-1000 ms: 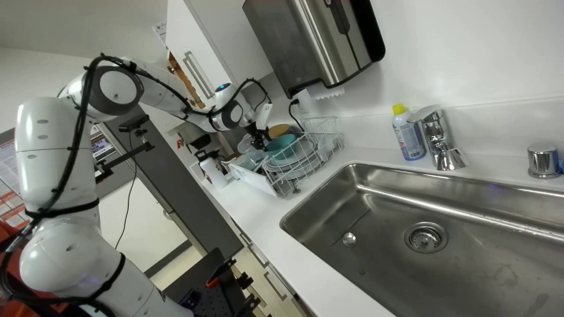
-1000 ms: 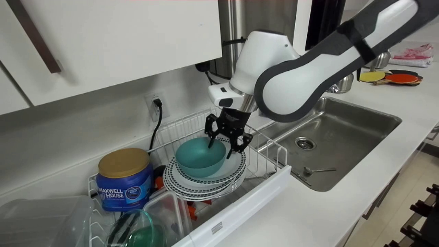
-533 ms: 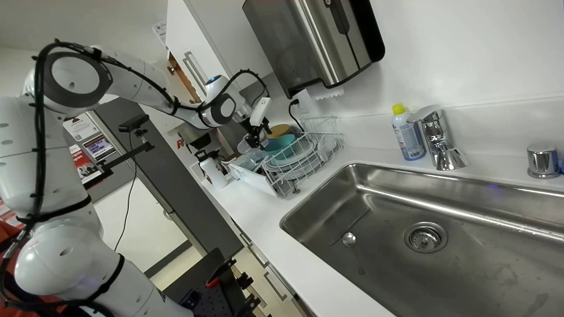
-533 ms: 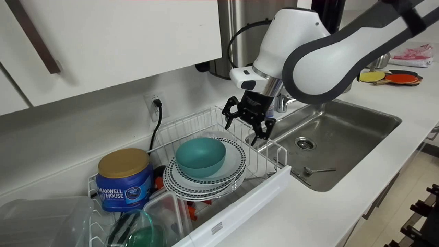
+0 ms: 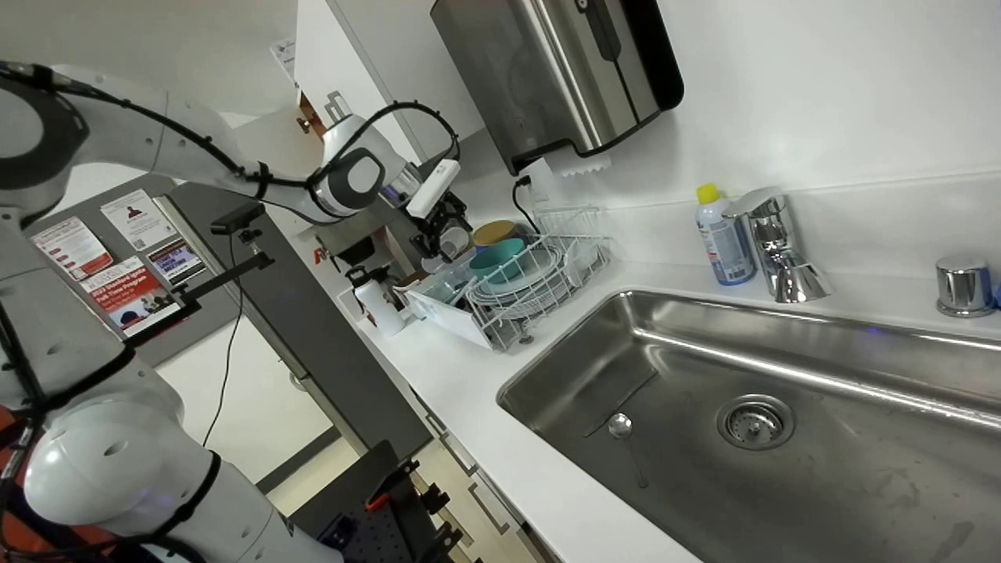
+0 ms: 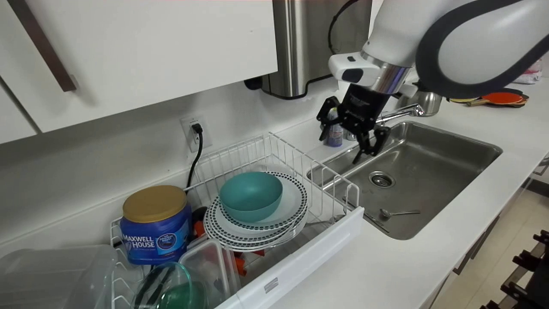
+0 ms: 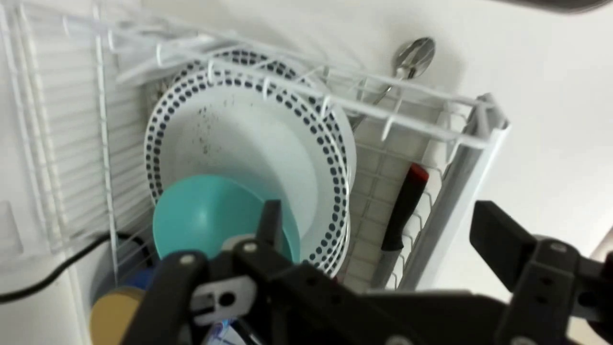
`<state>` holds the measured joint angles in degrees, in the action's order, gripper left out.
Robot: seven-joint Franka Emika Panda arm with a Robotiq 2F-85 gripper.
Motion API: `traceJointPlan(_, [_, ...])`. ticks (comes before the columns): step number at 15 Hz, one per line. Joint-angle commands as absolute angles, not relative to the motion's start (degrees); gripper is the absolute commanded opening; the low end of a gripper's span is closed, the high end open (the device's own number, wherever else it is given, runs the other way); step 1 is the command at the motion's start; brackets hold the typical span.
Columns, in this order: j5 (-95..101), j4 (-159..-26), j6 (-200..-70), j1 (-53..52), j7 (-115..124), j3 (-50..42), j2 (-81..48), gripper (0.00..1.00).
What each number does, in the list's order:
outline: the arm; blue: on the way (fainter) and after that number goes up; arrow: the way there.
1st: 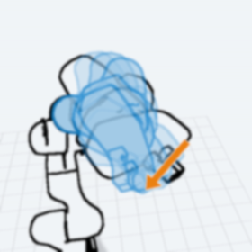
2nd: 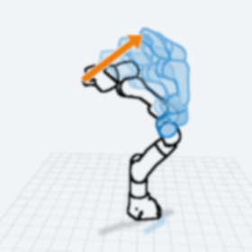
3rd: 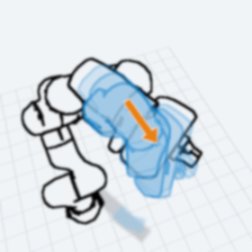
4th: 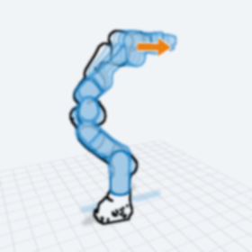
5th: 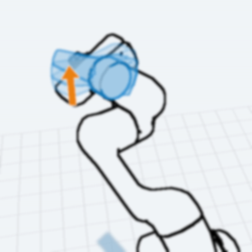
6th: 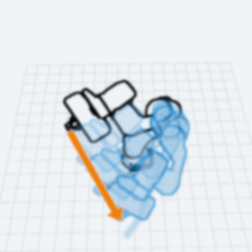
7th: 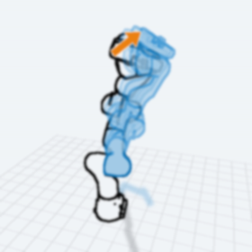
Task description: Put the bowl in the sink on the dish rack
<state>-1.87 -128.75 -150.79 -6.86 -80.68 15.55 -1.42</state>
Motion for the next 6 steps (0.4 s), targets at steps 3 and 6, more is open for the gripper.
traceJointPlan(3, [5.2,-137.14,-137.45,-6.5,-65.69,9.52,13.58,1.0])
traceJointPlan(6, [6.82,-138.02,-130.72,-6.71,-60.35,7.49,16.63,1.0])
